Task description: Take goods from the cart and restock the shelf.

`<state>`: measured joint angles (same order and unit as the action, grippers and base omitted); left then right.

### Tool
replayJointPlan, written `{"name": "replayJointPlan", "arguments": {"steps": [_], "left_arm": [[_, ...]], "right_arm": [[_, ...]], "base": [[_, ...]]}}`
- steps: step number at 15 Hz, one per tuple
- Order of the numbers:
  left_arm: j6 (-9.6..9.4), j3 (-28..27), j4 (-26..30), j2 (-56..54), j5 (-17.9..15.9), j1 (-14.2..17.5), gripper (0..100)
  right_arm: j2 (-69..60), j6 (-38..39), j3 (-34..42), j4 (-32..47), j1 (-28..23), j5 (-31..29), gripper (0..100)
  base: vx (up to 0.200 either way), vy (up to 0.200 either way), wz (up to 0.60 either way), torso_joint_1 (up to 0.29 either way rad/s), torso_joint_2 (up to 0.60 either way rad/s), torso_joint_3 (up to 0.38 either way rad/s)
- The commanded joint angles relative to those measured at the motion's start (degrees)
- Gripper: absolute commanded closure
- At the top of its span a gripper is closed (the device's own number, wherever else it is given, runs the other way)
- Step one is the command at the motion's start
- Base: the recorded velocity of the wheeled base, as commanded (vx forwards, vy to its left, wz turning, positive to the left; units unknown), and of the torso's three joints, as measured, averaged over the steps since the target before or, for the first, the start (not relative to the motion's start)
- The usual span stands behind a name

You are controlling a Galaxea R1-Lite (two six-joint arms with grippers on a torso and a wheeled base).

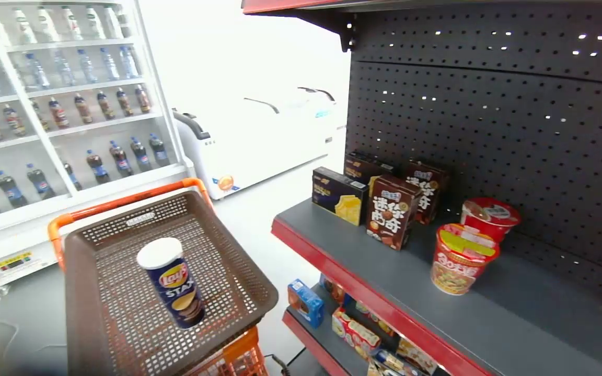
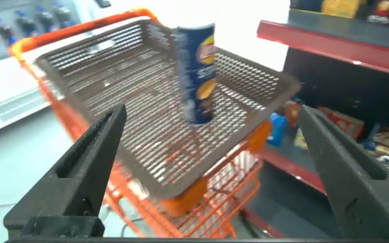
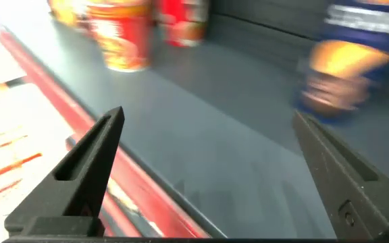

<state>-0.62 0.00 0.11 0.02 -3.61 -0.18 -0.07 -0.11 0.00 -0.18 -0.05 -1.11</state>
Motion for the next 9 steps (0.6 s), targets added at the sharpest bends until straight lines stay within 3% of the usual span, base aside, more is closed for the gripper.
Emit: {"name": "replayJointPlan", "arguments": {"steps": [1, 3, 4, 6, 9], "left_arm": [[-0.17, -0.09, -0.55, -0.02, -0.08, 0.01, 0], [-4.04, -8.26, 1.91, 2.61, -0.17, -0.52, 0], [-4.92, -13.89, 6.04, 9.56, 0.36, -1.14, 0], [-5.27, -22.5, 9.21, 20.54, 1.5, -0.78, 0], [-5.09, -31.82, 5.52, 38.12, 1.67, -1.75, 0]], "right_arm": [[0.07, 0.02, 0.0, 0.01, 0.05, -0.03, 0], [0.07, 0.02, 0.0, 0.01, 0.05, -0.03, 0], [0.07, 0.02, 0.0, 0.01, 0.05, -0.03, 0], [0.07, 0.02, 0.0, 0.01, 0.05, 0.05, 0], [0.07, 0.02, 0.0, 0.01, 0.05, -0.03, 0]], "base": [[0.0, 0.0, 0.0, 0.0, 0.0, 0.0], [0.0, 0.0, 0.0, 0.0, 0.0, 0.0], [0.0, 0.0, 0.0, 0.0, 0.0, 0.0], [0.0, 0.0, 0.0, 0.0, 0.0, 0.0], [0.0, 0.0, 0.0, 0.0, 0.0, 0.0]]}}
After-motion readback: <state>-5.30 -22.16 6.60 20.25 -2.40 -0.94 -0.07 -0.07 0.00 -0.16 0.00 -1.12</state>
